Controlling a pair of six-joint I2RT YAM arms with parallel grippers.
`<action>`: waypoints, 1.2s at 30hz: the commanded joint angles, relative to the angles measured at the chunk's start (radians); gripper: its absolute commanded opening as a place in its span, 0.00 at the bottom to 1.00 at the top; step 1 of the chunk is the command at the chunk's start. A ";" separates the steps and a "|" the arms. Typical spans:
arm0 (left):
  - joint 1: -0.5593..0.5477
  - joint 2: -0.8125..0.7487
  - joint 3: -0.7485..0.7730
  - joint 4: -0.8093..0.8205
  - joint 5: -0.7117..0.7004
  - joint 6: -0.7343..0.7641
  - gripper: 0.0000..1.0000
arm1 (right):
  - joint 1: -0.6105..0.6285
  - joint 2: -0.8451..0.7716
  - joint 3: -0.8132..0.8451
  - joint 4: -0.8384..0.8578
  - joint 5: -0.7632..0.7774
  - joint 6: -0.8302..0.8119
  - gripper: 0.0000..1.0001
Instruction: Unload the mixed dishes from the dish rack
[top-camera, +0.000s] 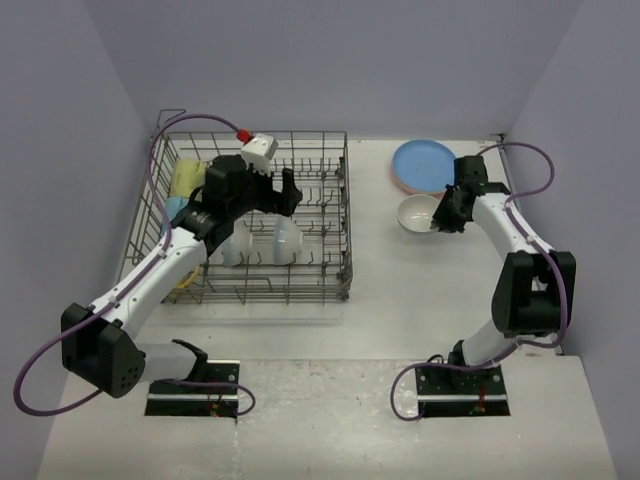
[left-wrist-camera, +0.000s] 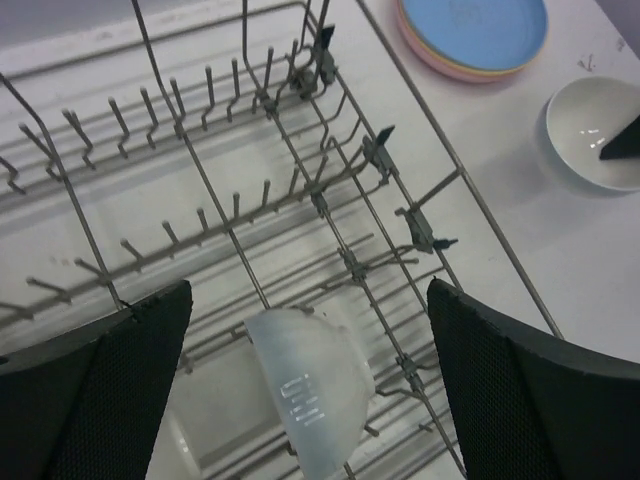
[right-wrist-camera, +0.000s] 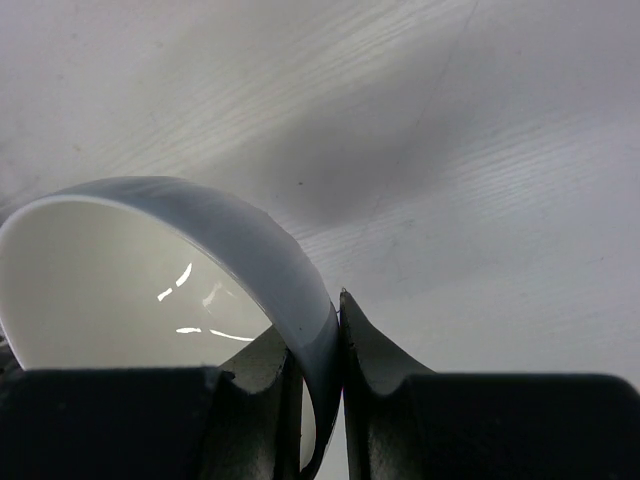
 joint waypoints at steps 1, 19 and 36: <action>0.025 -0.082 -0.088 0.030 0.067 -0.173 1.00 | -0.025 0.024 -0.002 0.196 -0.014 -0.023 0.00; 0.085 -0.163 -0.335 0.073 0.207 -0.287 1.00 | -0.109 0.282 0.102 0.183 0.033 -0.008 0.23; 0.137 -0.116 -0.390 0.162 0.314 -0.307 1.00 | -0.040 -0.080 0.044 0.171 -0.084 0.011 0.99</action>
